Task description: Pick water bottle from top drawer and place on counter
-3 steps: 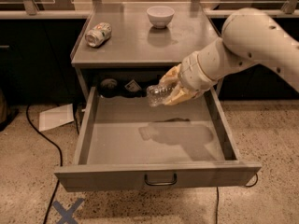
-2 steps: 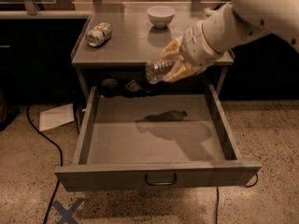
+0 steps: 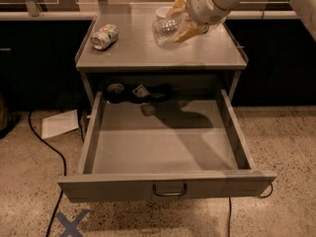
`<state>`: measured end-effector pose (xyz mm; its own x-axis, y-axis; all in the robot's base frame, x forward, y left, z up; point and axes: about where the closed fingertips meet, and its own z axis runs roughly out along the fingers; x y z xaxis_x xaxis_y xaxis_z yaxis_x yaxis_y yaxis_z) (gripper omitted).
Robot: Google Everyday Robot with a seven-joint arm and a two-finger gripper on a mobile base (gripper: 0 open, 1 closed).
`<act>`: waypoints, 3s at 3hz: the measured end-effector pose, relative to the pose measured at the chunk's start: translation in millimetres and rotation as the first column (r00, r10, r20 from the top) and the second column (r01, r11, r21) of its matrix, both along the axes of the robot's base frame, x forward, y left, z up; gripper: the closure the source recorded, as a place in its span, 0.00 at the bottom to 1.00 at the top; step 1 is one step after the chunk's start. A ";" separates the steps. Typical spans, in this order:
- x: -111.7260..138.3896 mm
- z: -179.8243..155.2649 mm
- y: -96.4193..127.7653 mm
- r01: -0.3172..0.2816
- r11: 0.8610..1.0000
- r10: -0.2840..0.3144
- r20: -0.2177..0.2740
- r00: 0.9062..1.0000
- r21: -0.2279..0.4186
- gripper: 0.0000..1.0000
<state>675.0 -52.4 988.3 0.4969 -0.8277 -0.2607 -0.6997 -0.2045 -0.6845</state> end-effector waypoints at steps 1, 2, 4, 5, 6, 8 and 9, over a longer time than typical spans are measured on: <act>0.0 -0.4 0.0 0.000 1.000 0.000 -0.001 1.000 0.000 1.00; 17.2 -7.1 -3.1 0.006 1.000 -0.006 0.015 1.000 0.005 1.00; 97.6 -49.3 -3.0 0.019 1.000 -0.019 0.022 1.000 0.022 1.00; 122.3 -75.6 5.8 0.010 0.999 -0.009 -0.022 1.000 0.052 1.00; 129.8 -105.3 17.0 -0.006 0.998 0.012 -0.103 0.995 0.062 1.00; 126.3 -146.0 29.6 -0.016 0.996 0.035 -0.214 0.976 0.086 1.00; 126.3 -146.4 29.8 -0.017 0.996 0.035 -0.214 0.976 0.086 0.81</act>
Offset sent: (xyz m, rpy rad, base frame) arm 0.0589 -0.0159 -0.0194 0.0192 -0.0586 -0.0296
